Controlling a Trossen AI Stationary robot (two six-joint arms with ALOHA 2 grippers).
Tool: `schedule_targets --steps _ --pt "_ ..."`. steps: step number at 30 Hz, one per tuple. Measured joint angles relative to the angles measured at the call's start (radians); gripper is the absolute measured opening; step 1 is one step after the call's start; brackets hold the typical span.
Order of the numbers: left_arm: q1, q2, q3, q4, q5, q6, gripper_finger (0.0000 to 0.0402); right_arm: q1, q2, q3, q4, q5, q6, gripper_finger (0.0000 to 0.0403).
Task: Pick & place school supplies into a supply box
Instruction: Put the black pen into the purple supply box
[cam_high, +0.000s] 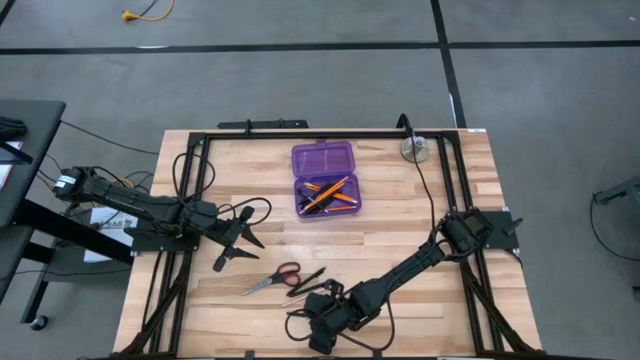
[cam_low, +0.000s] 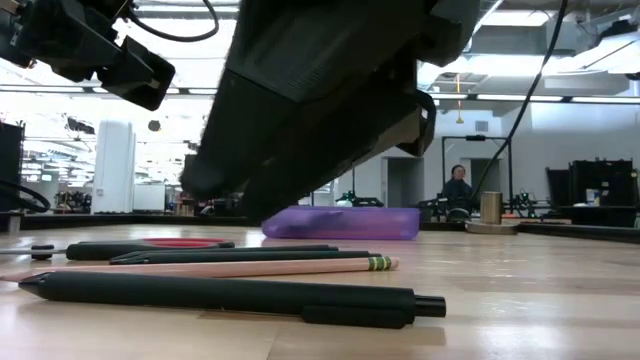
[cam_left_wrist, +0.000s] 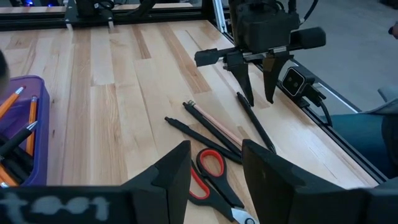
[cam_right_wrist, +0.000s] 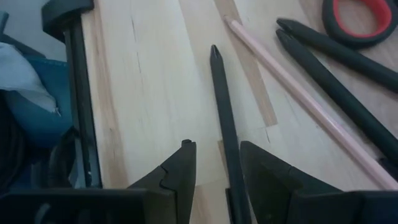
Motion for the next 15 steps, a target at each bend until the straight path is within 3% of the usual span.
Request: schedule_targets --steps 15 --pt "0.000 0.000 0.000 0.000 0.000 0.000 0.0131 0.013 0.000 0.000 -0.071 -0.006 0.008 0.0119"
